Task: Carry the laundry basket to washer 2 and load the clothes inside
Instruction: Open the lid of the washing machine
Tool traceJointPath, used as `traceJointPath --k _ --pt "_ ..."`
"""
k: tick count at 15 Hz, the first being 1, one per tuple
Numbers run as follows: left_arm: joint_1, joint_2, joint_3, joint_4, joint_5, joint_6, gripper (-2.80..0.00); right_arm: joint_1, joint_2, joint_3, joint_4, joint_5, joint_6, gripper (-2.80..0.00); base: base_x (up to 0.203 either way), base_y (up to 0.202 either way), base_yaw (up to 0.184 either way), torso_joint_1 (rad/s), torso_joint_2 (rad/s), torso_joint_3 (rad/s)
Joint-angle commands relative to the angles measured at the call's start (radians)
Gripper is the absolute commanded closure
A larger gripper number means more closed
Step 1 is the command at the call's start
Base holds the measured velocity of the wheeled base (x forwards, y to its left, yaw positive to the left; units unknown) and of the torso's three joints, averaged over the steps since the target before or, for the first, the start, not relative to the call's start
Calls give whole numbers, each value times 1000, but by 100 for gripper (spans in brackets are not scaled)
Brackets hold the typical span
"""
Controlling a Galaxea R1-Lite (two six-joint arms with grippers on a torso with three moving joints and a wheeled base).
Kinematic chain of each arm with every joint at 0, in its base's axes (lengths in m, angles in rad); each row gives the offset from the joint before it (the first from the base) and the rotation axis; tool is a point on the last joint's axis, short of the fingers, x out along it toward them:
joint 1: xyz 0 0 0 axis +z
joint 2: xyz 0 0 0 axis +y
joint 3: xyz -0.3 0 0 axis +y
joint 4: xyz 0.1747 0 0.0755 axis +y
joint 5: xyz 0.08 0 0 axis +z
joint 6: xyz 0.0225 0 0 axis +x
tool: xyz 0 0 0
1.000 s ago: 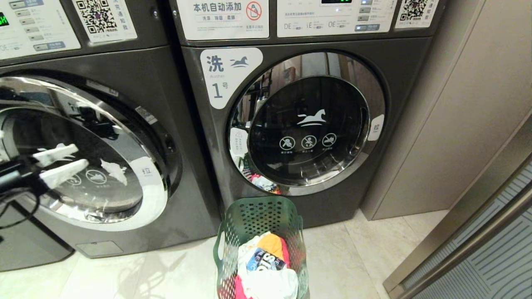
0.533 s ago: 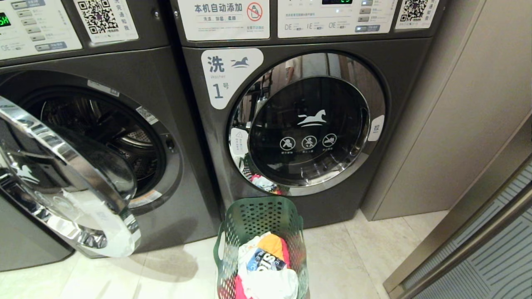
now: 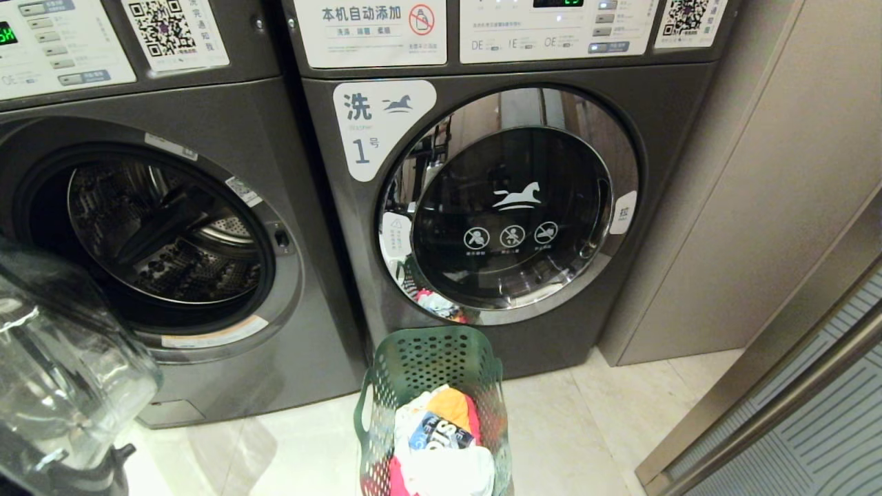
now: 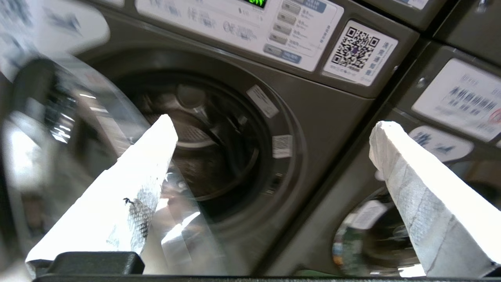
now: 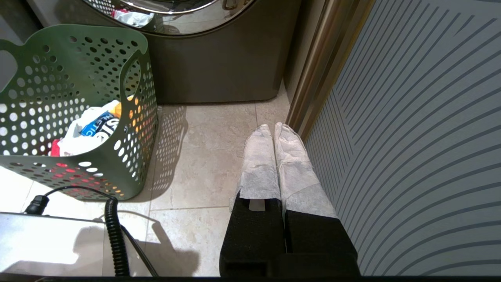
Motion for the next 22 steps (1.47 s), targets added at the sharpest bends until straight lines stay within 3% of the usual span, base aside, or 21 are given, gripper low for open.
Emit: traceJointPath --k 1,4,8,11,12,14,17,19,22 --pt "-117 -69 -39 180 80 -3 -280 0 1 0 1 0 -1 0 0 0 0 0 0 0" --pt "-377 -96 -128 269 295 77 -280 0 1 0 0 0 -1 0 0 0 0 0 0 0" --pt "-736 -129 -116 297 652 313 -280 0 1 0 0 0 -1 0 0 0 0 0 0 0" --pt "-888 -223 89 296 742 443 -280 0 1 0 0 0 -1 0 0 0 0 0 0 0" --pt "-946 -262 173 295 781 484 0 0 1 0 2 2 -1 0 0 0 0 0 0 0" --pt "-1077 -360 330 294 869 586 0 0 1 0 2 0 -1 0 0 0 0 0 0 0" --pt "-1153 -526 547 302 929 771 0 0 1 0 2 0 -1 0 0 0 0 0 0 0" --pt "-1159 -642 669 332 952 823 0 0 1 0 1 0 -1 0 0 0 0 0 0 0" --pt "-1131 -803 737 484 964 834 0 0 1 0 1 1 -1 0 0 0 0 0 0 0"
